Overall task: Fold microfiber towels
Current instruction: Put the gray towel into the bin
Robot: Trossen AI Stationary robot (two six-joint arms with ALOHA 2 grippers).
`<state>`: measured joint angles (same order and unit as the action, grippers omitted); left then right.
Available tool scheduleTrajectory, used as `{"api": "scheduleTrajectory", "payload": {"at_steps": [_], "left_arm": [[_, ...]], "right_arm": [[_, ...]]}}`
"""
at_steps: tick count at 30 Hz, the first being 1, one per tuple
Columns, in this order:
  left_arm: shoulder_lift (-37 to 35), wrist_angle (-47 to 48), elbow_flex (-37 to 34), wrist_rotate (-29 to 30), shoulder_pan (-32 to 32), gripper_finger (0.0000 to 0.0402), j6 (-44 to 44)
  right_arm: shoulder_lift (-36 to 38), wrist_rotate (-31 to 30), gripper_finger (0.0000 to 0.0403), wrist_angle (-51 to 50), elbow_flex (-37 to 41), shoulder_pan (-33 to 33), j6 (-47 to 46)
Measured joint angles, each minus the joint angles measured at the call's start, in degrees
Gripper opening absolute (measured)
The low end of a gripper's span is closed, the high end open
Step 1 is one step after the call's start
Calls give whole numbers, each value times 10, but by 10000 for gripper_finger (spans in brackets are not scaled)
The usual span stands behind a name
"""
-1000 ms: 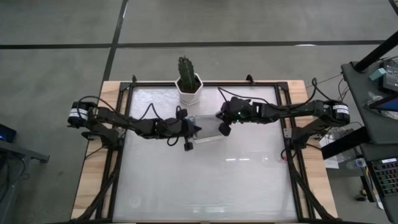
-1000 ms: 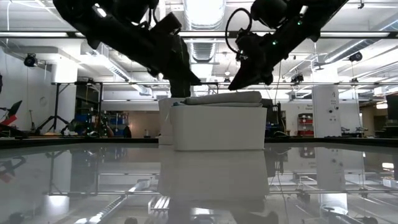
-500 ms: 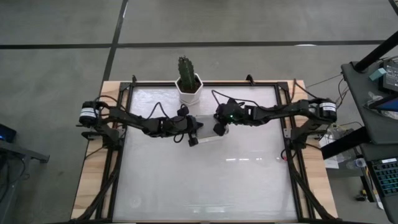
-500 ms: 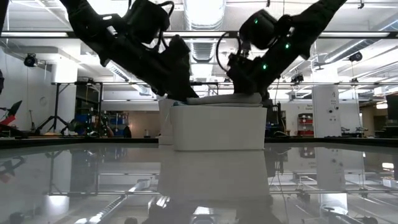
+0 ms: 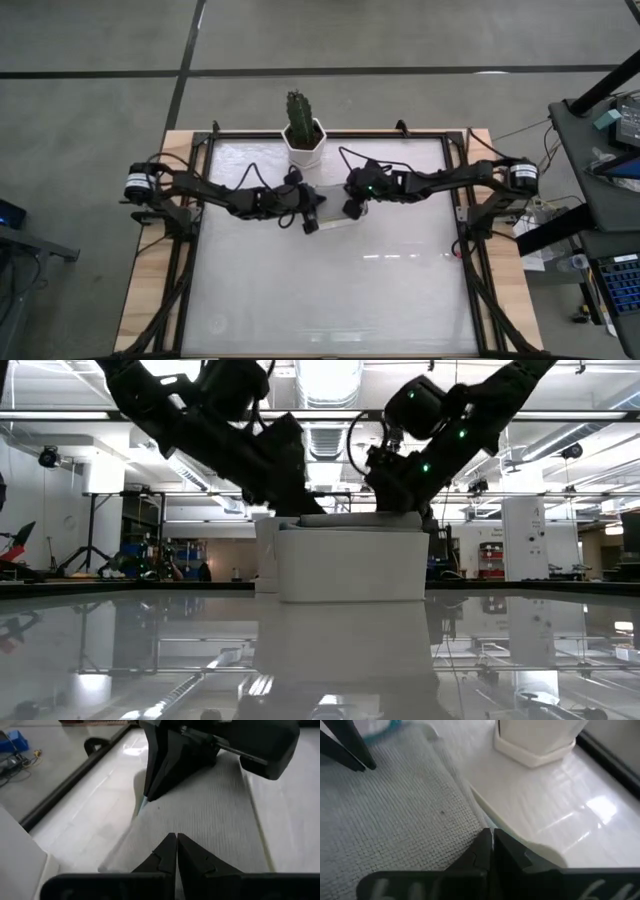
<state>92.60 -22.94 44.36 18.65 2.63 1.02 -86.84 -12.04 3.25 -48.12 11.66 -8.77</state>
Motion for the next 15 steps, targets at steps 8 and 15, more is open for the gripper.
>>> {"api": "scheduleTrajectory", "payload": {"at_steps": [8,15], "left_arm": [[-38,20,0,-23,-1,0,2],[-28,32,0,-112,-4,0,43]], "right_arm": [[65,4,12,-19,0,-3,9],[116,67,12,-55,3,-27,9]]}}
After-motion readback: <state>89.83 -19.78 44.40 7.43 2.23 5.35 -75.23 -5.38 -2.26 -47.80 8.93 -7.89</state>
